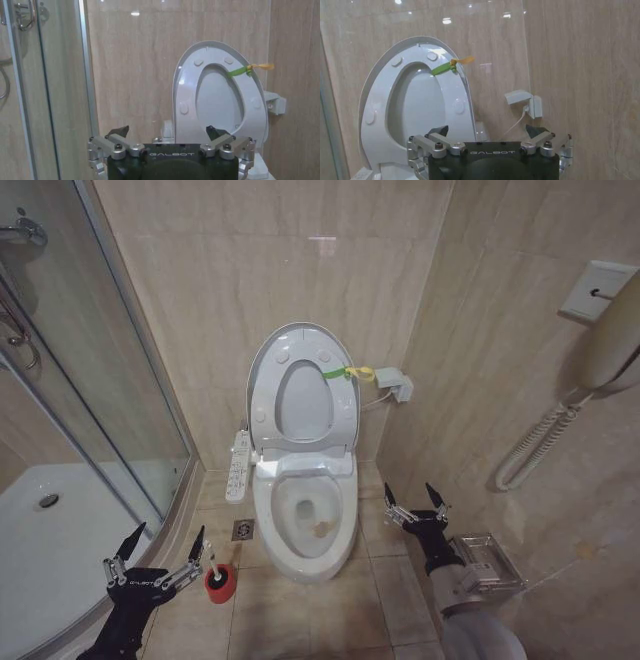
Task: Open the toilet lid, clean the toilet bowl with a toilet brush, close the toilet lid, and flush.
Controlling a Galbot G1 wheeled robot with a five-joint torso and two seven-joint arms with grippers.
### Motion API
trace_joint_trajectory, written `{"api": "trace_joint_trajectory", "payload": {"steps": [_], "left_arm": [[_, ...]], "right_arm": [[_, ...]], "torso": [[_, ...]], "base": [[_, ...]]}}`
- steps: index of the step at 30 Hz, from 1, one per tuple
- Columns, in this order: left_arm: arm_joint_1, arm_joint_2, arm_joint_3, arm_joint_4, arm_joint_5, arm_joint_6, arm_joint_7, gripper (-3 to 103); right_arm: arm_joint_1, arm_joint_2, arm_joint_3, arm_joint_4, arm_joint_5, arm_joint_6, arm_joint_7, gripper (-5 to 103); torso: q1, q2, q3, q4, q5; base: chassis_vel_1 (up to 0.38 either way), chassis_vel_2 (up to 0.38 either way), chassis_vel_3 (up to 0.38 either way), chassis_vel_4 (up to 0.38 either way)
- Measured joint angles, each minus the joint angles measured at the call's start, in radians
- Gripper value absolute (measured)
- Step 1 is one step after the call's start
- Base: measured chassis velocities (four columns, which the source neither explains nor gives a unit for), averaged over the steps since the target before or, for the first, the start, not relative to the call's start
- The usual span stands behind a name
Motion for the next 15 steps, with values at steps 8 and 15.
{"api": "trace_joint_trajectory", "payload": {"steps": [8, 15], "left_arm": [[0.000, 0.000, 0.000, 0.000, 0.000, 0.000, 0.000, 100], [0.000, 0.000, 0.000, 0.000, 0.000, 0.000, 0.000, 100]], "right_arm": [[0.001, 0.000, 0.000, 0.000, 0.000, 0.000, 0.000, 100], [0.000, 0.000, 0.000, 0.000, 0.000, 0.000, 0.000, 100]], "torso": [[0.001, 0.000, 0.000, 0.0000, 0.0000], [0.001, 0.000, 0.000, 0.0000, 0.0000]], "base": [[-0.056, 0.045, 0.069, -0.054], [-0.009, 0.010, 0.005, -0.006]]}}
